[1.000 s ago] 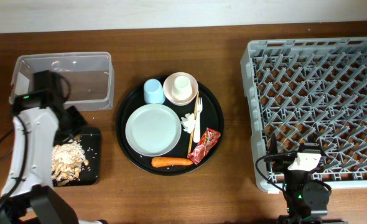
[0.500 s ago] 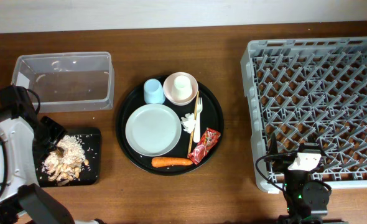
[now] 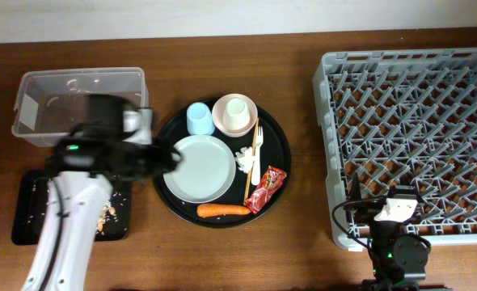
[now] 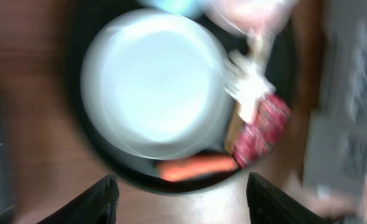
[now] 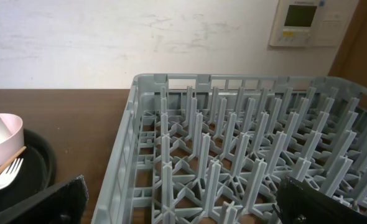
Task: Sort waste into correct bins and load items into the dishwasher rack
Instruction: 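Reach the left gripper to the carrot and grasp it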
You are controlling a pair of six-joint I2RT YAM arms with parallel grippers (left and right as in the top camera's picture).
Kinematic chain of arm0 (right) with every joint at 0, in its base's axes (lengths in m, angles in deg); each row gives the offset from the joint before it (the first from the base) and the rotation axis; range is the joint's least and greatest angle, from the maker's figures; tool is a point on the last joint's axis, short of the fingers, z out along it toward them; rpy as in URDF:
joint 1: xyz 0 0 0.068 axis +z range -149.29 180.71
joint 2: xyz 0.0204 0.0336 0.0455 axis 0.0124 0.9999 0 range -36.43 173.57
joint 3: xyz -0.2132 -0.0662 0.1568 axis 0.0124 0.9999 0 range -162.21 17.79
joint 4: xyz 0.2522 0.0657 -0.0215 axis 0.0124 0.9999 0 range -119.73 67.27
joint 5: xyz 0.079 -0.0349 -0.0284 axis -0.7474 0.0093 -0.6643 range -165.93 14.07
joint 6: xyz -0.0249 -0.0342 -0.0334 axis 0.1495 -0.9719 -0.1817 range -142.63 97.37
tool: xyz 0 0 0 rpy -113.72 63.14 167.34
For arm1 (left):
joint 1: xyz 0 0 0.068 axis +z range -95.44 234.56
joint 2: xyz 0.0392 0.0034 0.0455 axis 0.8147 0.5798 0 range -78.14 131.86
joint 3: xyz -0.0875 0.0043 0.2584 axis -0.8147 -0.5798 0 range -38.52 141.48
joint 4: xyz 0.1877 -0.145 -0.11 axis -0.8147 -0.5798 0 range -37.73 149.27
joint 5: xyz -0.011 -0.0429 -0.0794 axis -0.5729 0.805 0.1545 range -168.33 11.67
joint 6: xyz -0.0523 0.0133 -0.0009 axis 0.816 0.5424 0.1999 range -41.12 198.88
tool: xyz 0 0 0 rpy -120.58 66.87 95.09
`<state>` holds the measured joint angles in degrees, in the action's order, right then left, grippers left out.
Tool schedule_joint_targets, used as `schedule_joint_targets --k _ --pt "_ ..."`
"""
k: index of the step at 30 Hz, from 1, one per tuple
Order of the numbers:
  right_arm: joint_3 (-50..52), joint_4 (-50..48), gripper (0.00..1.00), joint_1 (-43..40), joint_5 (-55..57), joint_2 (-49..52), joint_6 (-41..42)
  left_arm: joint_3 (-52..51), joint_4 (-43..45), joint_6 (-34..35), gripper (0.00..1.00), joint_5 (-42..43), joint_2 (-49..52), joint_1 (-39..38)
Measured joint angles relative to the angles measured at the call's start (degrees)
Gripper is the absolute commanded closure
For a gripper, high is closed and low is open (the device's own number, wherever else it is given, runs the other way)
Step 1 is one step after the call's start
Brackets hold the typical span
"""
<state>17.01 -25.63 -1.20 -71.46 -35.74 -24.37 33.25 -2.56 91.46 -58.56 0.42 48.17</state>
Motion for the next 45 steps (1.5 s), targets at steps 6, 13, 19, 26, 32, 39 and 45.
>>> schedule_joint_targets --k 6,13,19,26,32,39,45 --pt "0.0 0.0 0.01 0.0 0.0 0.0 0.0 0.0 1.6 -9.9 0.17 -8.3 3.5 -21.7" --pt "0.0 0.0 0.01 0.0 0.0 0.0 0.0 0.0 2.0 -18.5 0.01 -14.9 10.2 -32.0" --pt "0.0 0.0 0.01 0.0 0.0 0.0 0.0 0.0 1.9 -20.8 0.04 -18.8 13.7 -32.5" --pt "0.0 0.0 0.01 0.0 0.0 0.0 0.0 0.0 1.9 -27.6 0.42 -19.6 14.2 -32.5" --pt "0.0 0.0 0.01 0.0 0.0 0.0 0.0 0.0 1.9 -29.6 0.54 -19.6 20.0 -32.5" --pt "0.0 0.0 0.01 0.0 0.0 0.0 0.0 -0.1 2.5 -35.6 0.54 -19.0 24.4 -35.0" --pt "0.0 0.0 0.01 0.0 0.0 0.0 0.0 -0.3 2.9 -39.6 0.57 -19.1 26.8 -36.4"
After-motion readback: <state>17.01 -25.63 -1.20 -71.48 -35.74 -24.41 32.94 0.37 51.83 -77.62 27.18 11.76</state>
